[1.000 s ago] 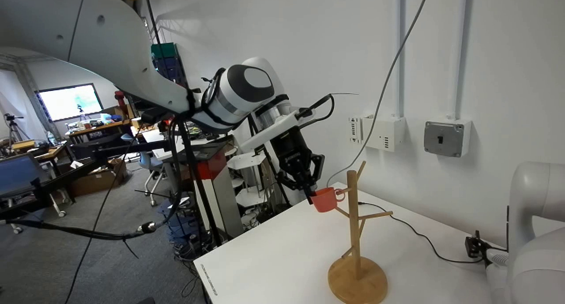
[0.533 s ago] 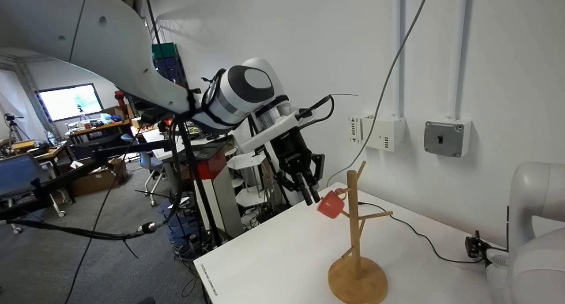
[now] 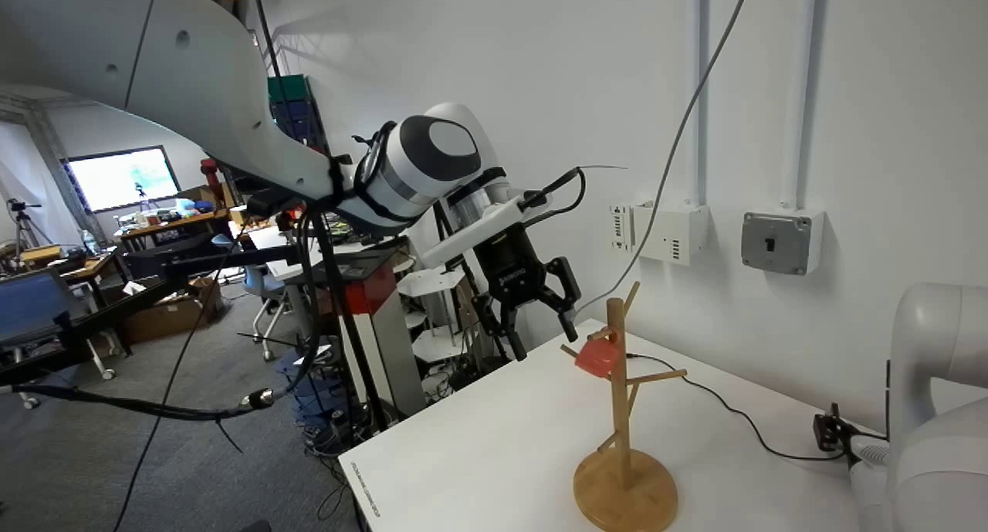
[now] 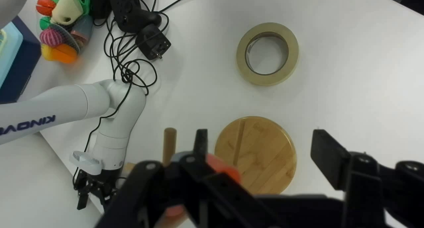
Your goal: Hang the orange cup on the wooden rack on the table
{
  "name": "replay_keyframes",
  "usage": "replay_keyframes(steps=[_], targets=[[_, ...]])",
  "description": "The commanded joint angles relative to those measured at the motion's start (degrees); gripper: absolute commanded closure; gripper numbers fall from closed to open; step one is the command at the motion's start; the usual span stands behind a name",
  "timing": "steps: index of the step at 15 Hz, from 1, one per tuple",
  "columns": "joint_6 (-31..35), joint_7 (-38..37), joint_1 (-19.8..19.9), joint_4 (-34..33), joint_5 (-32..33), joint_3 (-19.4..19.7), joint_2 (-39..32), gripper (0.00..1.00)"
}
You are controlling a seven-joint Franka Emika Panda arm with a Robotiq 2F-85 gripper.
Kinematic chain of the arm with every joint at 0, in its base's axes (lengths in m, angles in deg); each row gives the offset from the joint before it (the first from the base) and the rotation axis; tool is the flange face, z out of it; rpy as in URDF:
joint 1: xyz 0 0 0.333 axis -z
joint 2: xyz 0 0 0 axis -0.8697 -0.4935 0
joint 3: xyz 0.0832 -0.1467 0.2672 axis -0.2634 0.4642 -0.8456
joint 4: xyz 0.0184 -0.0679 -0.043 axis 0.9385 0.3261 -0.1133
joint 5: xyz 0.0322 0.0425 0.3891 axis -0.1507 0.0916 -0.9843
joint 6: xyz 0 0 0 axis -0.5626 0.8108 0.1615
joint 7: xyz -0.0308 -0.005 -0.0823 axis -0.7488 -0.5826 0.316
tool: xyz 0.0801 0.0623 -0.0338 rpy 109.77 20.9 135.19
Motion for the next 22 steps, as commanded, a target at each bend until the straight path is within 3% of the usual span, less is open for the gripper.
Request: replay_keyframes(steps=[1,11,22], targets=[[-3.64,1.77,0.01,-2.22,-0.79,-0.32,-0.45,0.0],[-3.14,-0.85,0.78,0.86,-4.15,0.06,4.96,0.0],[4.01,-9.32,2.88,8.01,-13.37,1.64,13.34,0.0]])
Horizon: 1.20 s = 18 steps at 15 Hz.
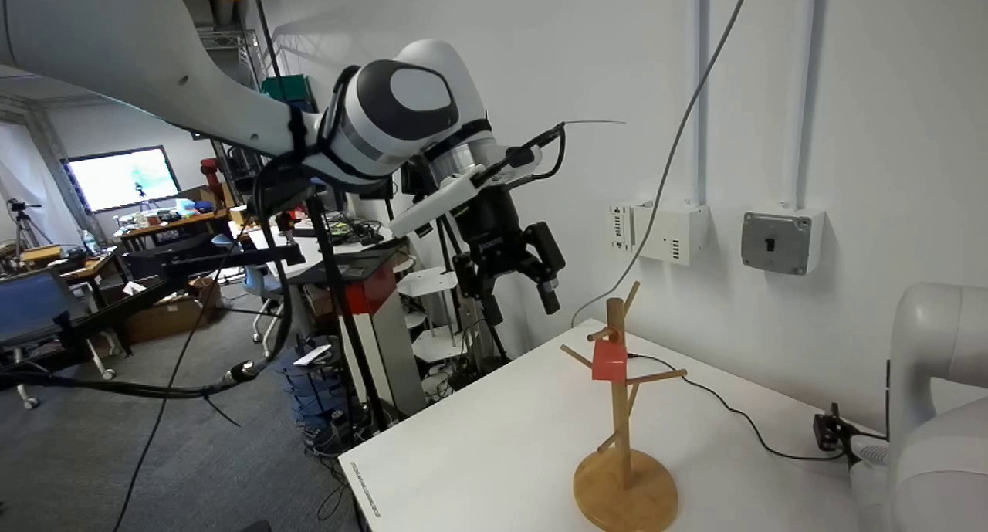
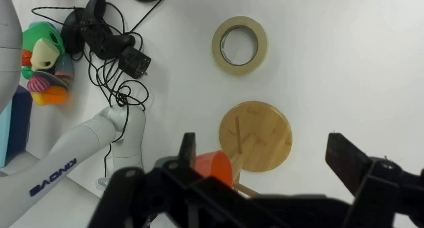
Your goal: Hang the orange cup on the wooden rack on the table
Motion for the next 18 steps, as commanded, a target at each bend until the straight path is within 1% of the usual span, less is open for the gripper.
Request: replay_keyframes(steps=[1,4,7,14,18], targets=[[5.5,-2.05,1.59,5.57,-4.55,0.9,4.94,0.0],[11.28,-4.14,2.4,9.49,-6.82,1.78,7.93,0.0],[18.66,-6.36,3.26,14.12,-8.17,2.57,11.09,0.0],[35.16,-13.23,6.24,24.61,-8.17,3.7,17.94,0.0],[43.27,-16.19,8.12,29.63,-7.7,3.1,20.49,0.0]])
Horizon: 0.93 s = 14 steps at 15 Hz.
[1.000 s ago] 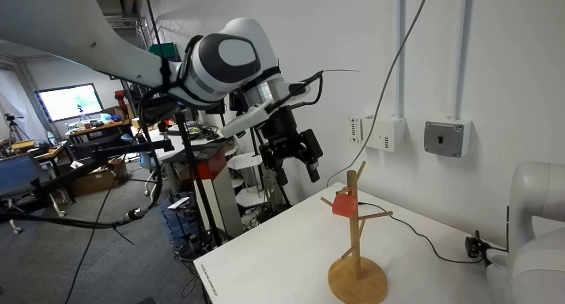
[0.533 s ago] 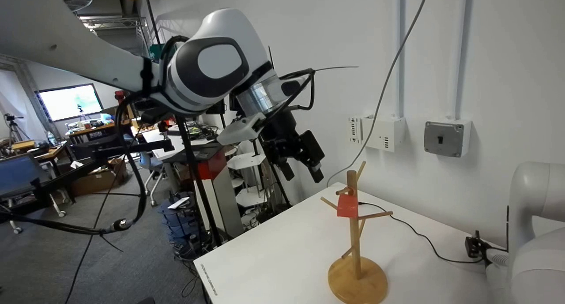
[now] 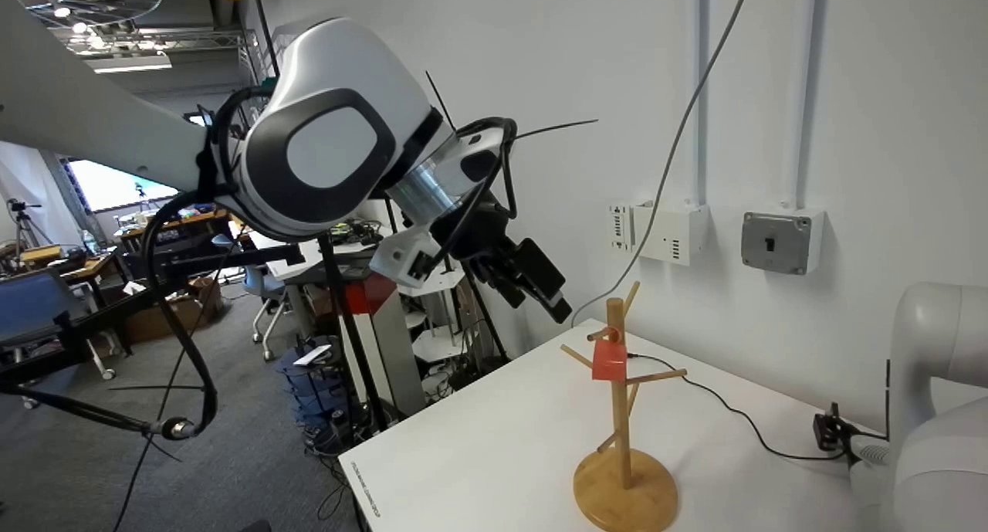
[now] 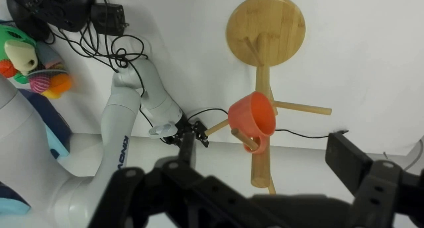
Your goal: Hang the orange cup on the wooden rack on the table
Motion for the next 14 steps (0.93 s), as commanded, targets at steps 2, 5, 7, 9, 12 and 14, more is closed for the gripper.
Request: replay_keyframes(steps=[2,5,7,9,12,14], targets=[[8.48,-2.29,2.49,7.25,-0.9,-0.93,5.13,0.0],[11.63,-2.22,3.6,9.9,-1.09,-1.23,6.85,0.0],[13.26,-2.12,4.51,11.6,-0.8,-1.73,7.93,0.0],[13.63,-2.07,5.56,12.92,-0.33,-2.49,8.94,0.0],[12.32,-0.7,5.51,11.29,-1.46,-2.82,6.89,0.0],[12.32,-0.71,5.75,11.83,-1.45,-3.03,7.44,0.0]])
